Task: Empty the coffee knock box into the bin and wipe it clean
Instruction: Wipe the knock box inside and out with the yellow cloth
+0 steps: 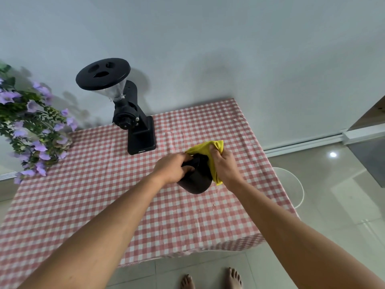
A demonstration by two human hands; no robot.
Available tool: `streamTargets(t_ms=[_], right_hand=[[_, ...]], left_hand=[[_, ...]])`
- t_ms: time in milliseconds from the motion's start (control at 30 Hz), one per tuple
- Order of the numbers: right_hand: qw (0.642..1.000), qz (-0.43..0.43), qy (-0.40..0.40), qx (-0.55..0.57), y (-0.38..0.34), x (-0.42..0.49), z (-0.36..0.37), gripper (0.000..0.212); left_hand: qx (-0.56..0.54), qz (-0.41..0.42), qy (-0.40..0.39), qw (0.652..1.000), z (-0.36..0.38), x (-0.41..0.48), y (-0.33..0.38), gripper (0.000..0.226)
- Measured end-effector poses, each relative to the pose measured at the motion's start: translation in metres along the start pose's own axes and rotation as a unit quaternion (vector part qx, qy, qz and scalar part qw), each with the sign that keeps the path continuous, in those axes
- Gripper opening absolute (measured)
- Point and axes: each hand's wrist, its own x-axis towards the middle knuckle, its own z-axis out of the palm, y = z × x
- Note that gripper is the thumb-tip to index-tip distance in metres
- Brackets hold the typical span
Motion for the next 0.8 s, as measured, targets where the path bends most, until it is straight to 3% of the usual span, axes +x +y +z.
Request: streamTargets(t_ms=[333,533,800], right_hand=[[0.996,0.081,-0.014,-0.047,-0.007,0.012,0.0,0.039],[0.998,0.046,-0.008,-0.046,-0.005,0.007,0.003,0.037],[0.99,0.137,0.026,-0.021,-0.006,0.01,0.009,0.038]], left_hand=[[0.046,0.052,0.039,0.997,0.009,-0.006,0.005,0.033],[0.041,0.049,0.031,0.997,0.0,-0.005,0.002,0.033],[0.099,0.058,0.099,0.989,0.006,-0.008,0.002,0.032]])
